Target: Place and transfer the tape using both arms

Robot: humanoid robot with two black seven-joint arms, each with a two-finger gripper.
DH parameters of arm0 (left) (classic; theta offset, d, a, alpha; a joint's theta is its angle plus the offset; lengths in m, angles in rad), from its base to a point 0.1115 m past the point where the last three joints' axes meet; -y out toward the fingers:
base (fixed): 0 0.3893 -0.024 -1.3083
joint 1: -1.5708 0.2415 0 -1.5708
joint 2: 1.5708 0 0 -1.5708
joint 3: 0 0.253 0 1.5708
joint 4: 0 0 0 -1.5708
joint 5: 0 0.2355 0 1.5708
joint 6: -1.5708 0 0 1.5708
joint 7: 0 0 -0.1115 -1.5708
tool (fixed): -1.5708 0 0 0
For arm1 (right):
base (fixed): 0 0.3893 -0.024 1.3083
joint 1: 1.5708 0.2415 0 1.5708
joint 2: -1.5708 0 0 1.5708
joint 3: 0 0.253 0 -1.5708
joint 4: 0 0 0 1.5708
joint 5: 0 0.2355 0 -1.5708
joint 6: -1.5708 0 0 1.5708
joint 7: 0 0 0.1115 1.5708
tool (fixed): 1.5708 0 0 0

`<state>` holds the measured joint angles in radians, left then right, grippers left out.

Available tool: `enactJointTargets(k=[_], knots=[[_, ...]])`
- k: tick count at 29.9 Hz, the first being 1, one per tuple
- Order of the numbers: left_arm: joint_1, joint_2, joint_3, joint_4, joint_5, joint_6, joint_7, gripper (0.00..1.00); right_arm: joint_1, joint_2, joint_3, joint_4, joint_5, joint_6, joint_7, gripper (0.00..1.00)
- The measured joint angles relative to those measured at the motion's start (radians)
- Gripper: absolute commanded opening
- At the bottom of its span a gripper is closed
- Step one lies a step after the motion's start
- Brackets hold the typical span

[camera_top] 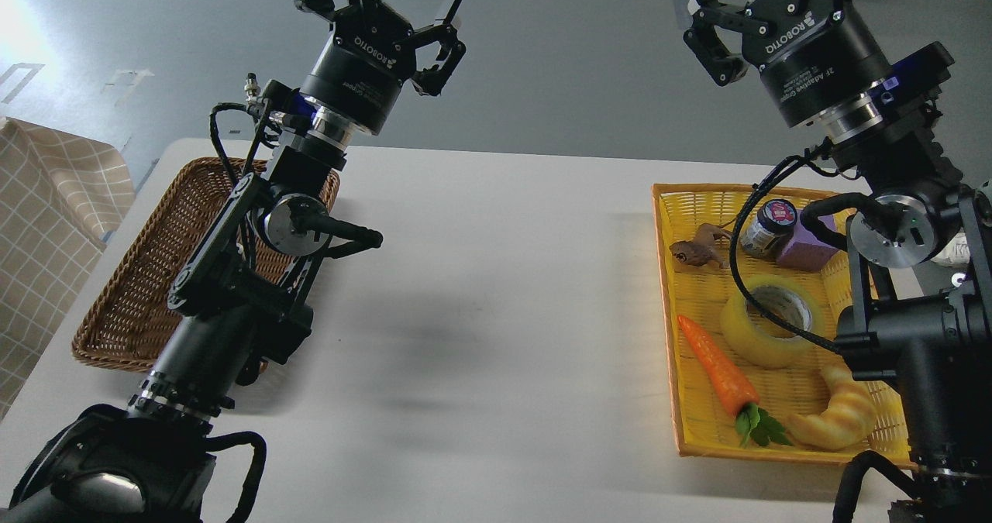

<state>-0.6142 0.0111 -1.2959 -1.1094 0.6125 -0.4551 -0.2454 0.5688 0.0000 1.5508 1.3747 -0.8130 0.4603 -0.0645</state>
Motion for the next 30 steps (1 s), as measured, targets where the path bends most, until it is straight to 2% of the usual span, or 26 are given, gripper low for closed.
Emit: enactJointTargets(k=[6,12,22,26,30], knots=[[0.0,0.003,0.0,0.0,0.006,0.003,-0.001,0.98,-0.001,-0.008,0.0,0.004,-0.002,0.002,0.0,1.0],[0.0,0.007,0.006,0.0,0.013,0.004,-0.001,0.98,-0.004,-0.133,-0.027,0.012,-0.007,0.003,0.0,1.0],[-0.001,0.007,0.006,-0.001,0.011,0.0,-0.001,0.98,-0.025,-0.188,-0.039,0.057,-0.019,0.004,0.002,1.0],[-0.001,0.015,0.006,-0.002,0.011,0.0,-0.001,0.98,-0.028,-0.262,-0.044,0.08,-0.13,0.005,0.003,1.0],[0.011,0.028,0.006,-0.002,0.01,0.001,-0.001,0.98,-0.029,-0.341,-0.045,0.099,-0.355,0.006,0.008,1.0]])
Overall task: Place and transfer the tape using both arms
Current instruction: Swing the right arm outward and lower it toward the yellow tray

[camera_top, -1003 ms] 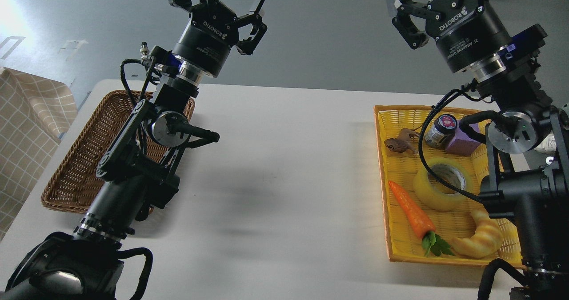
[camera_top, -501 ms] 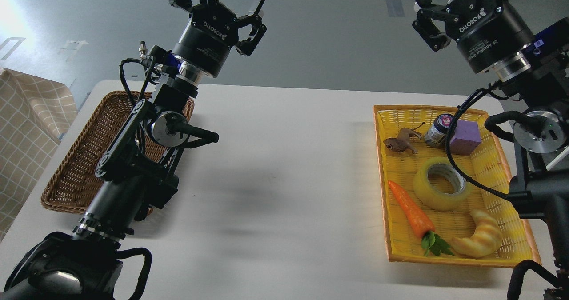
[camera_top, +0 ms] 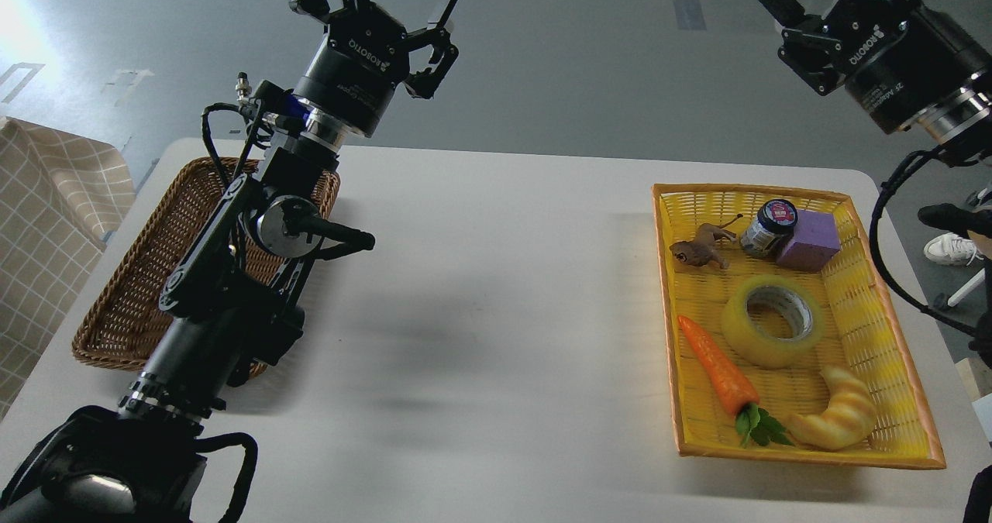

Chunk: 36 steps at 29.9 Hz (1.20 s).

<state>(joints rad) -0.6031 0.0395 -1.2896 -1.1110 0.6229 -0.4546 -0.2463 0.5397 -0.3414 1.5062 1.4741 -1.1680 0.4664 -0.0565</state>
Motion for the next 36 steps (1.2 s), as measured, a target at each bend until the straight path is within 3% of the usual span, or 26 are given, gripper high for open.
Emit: enactJointTargets(k=[16,29,36], knots=[[0.01,0.005,0.007,-0.001,0.003,-0.004,0.002,0.98,-0.118,-0.267,-0.156,0.044,-0.404,0.002,0.0,1.0],[0.026,0.001,0.006,-0.002,0.005,-0.004,0.002,0.98,-0.289,-0.323,-0.038,0.135,-0.276,0.021,0.007,1.0],[0.036,0.002,0.006,-0.003,0.005,-0.004,0.001,0.98,-0.33,-0.402,-0.048,0.145,-0.353,0.022,0.007,1.0]])
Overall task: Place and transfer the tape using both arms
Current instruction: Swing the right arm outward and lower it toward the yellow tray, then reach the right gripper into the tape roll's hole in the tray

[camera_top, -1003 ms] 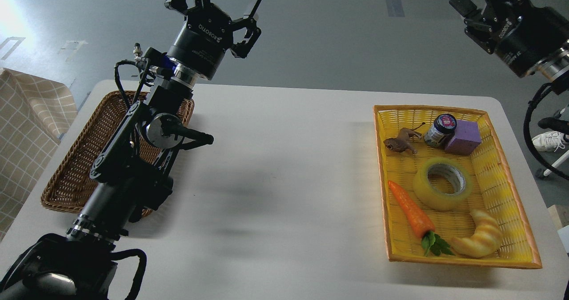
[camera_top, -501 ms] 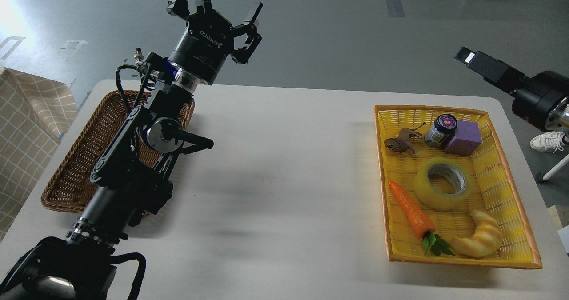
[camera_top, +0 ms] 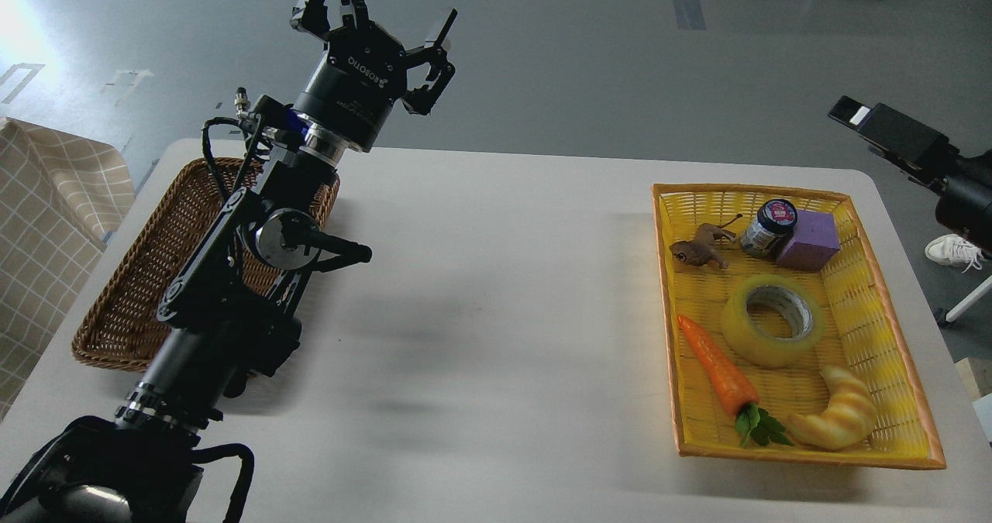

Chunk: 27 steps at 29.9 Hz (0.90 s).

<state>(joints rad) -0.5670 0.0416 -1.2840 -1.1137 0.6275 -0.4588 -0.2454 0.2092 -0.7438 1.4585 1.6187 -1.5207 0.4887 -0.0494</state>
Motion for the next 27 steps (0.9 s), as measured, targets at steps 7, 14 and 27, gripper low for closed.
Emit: enactJointTargets(k=[7,14,27], knots=[[0.007,0.0,0.0,0.0,0.0,0.0,0.0,0.98,-0.07,0.044,-0.008,-0.013,-0.245,0.0,-0.007,0.99],[0.013,-0.002,0.0,0.0,0.0,0.0,0.0,0.98,-0.106,0.196,-0.009,-0.074,-0.496,0.0,-0.023,0.99],[0.022,0.0,0.002,0.0,0.001,0.0,0.0,0.98,-0.16,0.258,-0.01,-0.094,-0.616,-0.012,-0.028,0.97]])
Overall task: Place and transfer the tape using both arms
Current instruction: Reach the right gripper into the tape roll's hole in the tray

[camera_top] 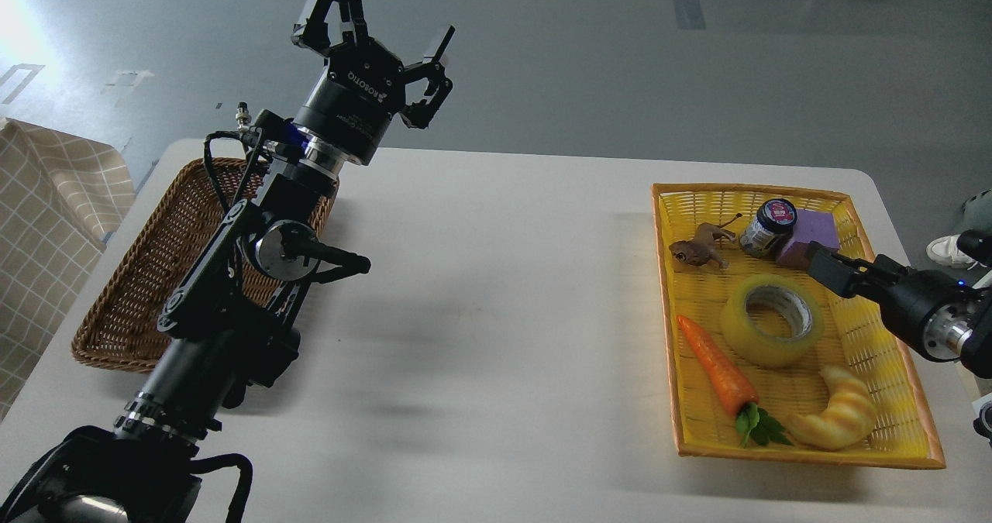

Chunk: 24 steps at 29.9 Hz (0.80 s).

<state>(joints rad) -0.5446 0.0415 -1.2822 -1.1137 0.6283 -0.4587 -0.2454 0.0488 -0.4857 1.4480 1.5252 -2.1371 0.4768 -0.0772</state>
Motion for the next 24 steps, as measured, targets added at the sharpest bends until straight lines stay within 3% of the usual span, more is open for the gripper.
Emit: enactJointTargets(k=[24], knots=[[0.024,0.001,0.0,0.001,0.001,0.0,0.0,0.98,-0.033,-0.016,-0.089,0.001,-0.045,-0.04,0.001,0.94]])
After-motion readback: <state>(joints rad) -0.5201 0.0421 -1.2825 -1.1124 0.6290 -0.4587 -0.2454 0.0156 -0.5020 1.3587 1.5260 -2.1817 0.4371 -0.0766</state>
